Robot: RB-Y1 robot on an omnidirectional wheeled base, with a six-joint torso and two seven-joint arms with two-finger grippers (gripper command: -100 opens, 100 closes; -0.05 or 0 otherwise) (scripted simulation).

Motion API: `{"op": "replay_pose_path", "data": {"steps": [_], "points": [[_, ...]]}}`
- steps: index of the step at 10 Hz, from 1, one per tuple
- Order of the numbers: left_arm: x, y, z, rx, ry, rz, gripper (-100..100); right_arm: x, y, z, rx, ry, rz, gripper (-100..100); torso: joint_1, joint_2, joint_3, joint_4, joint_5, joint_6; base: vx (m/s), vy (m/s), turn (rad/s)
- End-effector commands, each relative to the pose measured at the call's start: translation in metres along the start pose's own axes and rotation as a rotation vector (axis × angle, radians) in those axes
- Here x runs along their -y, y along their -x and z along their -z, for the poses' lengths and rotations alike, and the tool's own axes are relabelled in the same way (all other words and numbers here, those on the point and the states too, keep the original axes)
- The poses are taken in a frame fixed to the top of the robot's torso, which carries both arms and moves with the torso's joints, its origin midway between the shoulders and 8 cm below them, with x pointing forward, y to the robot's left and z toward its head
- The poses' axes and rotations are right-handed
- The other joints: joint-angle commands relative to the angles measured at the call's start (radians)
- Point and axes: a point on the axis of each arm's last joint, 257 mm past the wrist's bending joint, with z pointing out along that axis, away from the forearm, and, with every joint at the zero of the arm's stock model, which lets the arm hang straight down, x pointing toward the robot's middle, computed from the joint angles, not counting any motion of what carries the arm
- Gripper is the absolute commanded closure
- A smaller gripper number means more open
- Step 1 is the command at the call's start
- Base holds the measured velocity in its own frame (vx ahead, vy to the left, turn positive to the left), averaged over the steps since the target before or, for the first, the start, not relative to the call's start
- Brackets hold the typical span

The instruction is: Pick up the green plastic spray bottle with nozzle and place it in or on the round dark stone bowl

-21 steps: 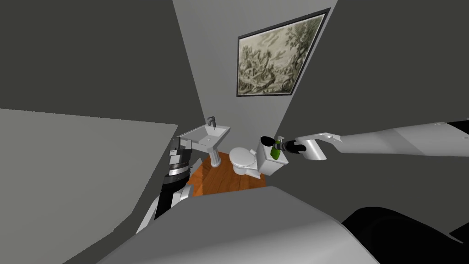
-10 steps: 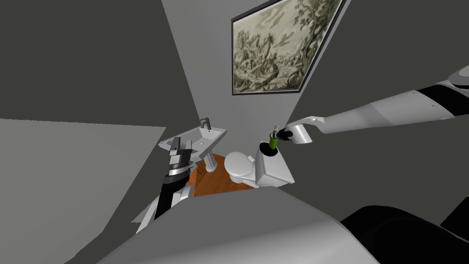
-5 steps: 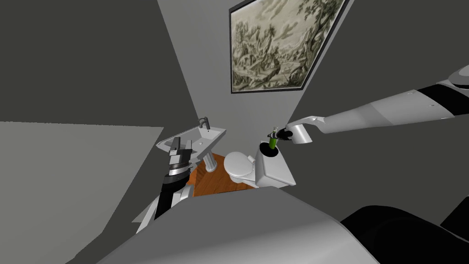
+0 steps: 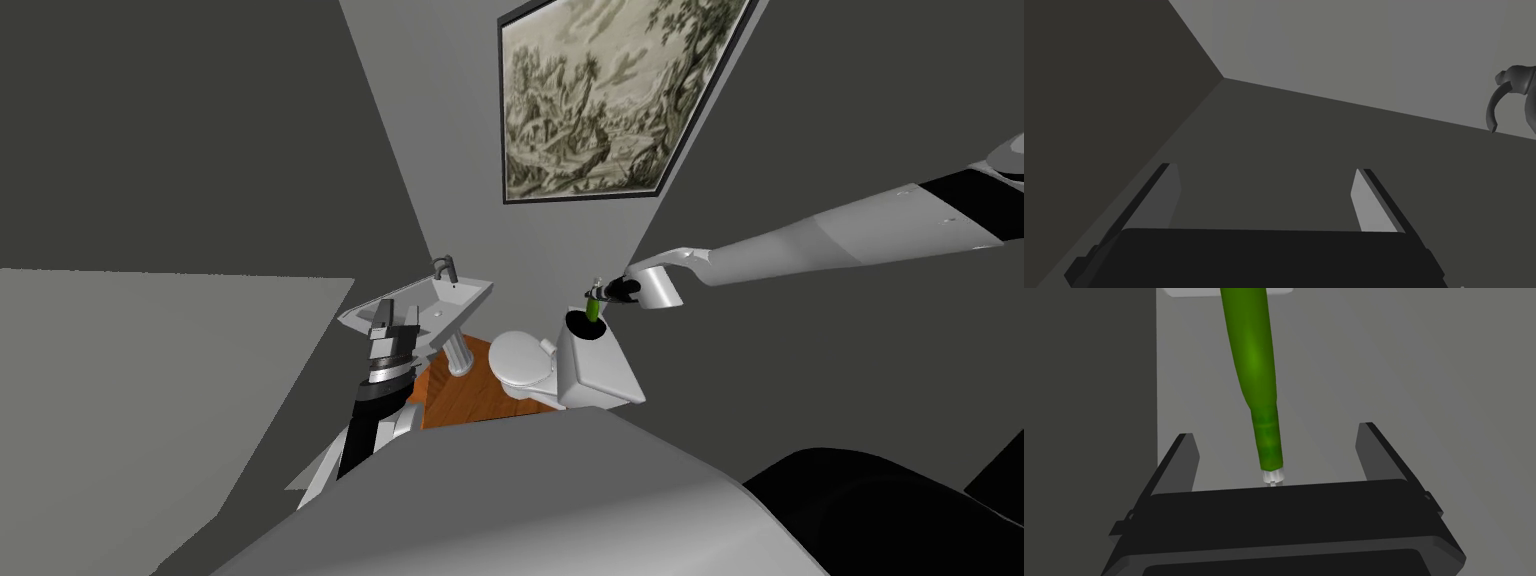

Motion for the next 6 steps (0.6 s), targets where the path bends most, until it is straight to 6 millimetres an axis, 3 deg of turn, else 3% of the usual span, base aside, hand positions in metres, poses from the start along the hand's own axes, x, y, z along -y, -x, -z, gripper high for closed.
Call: {"op": "replay_pose_path", "data": {"steps": [1,6], "points": [[0.000,0.000,0.000,0.000,0.000,0.000,0,0.000,0.007,0.003,-0.005,0.007,0.010,-100,0.000,0.000,0.000,0.000,0.000,0.000,0.002,0.023,-0.032],[0.000,0.000,0.000,0.000,0.000,0.000,0,0.000,0.029,0.012,-0.002,0.020,0.013,-100,0.000,0.000,0.000,0.000,0.000,0.000,0.001,0.019,-0.026]]}}
